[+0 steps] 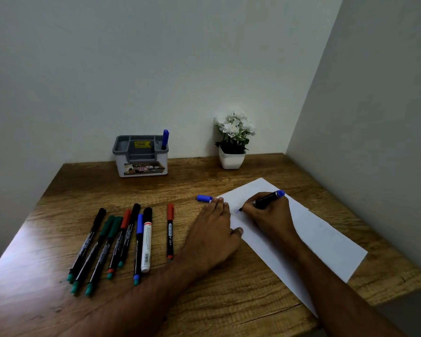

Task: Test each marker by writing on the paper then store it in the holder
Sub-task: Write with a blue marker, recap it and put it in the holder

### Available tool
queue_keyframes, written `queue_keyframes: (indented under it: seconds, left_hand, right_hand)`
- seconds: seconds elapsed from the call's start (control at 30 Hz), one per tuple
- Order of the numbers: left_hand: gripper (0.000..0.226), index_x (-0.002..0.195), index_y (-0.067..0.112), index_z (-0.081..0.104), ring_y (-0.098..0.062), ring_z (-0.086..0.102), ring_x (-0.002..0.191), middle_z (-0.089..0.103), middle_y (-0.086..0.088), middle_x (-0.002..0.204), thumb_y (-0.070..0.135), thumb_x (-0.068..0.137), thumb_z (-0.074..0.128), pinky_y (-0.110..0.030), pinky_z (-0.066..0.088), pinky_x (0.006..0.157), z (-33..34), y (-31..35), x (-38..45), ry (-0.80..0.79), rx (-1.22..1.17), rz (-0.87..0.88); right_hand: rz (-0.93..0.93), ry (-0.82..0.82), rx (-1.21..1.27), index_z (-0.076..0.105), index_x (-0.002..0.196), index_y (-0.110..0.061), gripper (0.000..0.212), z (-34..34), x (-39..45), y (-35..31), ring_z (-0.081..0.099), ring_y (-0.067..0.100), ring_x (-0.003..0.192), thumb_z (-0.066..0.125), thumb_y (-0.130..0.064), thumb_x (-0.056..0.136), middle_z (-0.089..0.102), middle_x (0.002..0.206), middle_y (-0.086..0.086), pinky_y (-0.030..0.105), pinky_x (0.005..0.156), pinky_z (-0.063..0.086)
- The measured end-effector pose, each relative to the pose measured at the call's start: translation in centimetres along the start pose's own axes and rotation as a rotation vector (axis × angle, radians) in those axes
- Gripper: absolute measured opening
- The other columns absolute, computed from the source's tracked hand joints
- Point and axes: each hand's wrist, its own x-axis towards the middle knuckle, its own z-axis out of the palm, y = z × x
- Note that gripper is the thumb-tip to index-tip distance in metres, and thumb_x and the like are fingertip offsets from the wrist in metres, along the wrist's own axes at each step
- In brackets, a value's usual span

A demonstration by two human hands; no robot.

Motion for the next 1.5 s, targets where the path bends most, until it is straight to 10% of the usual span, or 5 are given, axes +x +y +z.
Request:
queue_keyframes:
  seconds: [0.57, 0.93, 1.1, 1.5]
  left_hand:
    - [0.075, 0.155, 0.011, 0.012, -0.014, 0.001, 0.150, 0.007, -0.004, 0.164, 0.050, 0.097, 0.040, -0.023, -0.005, 0.115, -0.1, 0.0, 0.0, 0.015, -0.034, -0.004]
    - [0.073, 0.151, 0.016, 0.028, -0.014, 0.015, 0.148, 0.023, 0.001, 0.160, 0.050, 0.092, 0.053, -0.029, 0.016, 0.117, -0.8, 0.1, 0.2, 0.043, -0.159, -0.084]
    - [0.056, 0.138, 0.015, 0.049, -0.012, 0.048, 0.123, 0.052, 0.000, 0.139, 0.045, 0.091, 0.058, -0.021, 0.038, 0.094, -2.0, 0.4, 0.5, 0.120, -0.177, -0.099]
    - [0.019, 0.104, 0.020, 0.070, -0.012, 0.057, 0.090, 0.067, 0.000, 0.100, 0.014, 0.088, 0.063, -0.026, 0.047, 0.074, -3.5, -4.5, 3.7, 0.105, 0.012, -0.183]
  right_hand:
    - [-0.002, 0.006, 0.030, 0.069, 0.076, -0.014, 0.010, -0.3, -0.4, -0.6, 0.064, -0.007, 0.064, 0.076, -0.007, 0.081, 0.069, 0.071, -0.004, 0.005, 0.058, 0.046]
    - [0.101, 0.042, 0.378, 0.073, 0.093, -0.009, 0.010, -1.8, 0.0, -2.5, 0.071, 0.019, 0.067, 0.075, -0.003, 0.086, 0.074, 0.078, 0.014, 0.031, 0.064, 0.062]
    - [0.096, 0.019, 0.405, 0.074, 0.090, -0.005, 0.014, -2.0, 0.2, -2.7, 0.061, 0.017, 0.055, 0.081, -0.013, 0.083, 0.068, 0.068, 0.008, 0.026, 0.051, 0.051]
    - [0.190, -0.066, 0.677, 0.075, 0.102, 0.001, 0.018, -1.8, 1.1, -3.2, 0.068, 0.026, 0.070, 0.063, -0.010, 0.095, 0.074, 0.086, 0.022, 0.035, 0.065, 0.057]
